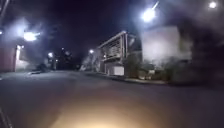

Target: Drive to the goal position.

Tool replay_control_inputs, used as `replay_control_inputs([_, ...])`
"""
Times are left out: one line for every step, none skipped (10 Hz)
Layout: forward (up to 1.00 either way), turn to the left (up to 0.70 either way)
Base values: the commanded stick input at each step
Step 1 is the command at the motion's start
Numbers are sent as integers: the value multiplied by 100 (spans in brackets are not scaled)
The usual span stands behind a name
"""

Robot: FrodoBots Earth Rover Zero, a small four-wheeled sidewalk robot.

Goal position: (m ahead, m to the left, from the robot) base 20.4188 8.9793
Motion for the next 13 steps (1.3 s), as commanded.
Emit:
replay_control_inputs([85,1])
replay_control_inputs([85,1])
replay_control_inputs([85,1])
replay_control_inputs([85,1])
replay_control_inputs([85,1])
replay_control_inputs([85,1])
replay_control_inputs([85,1])
replay_control_inputs([85,1])
replay_control_inputs([85,1])
replay_control_inputs([85,2])
replay_control_inputs([85,2])
replay_control_inputs([85,2])
replay_control_inputs([85,2])
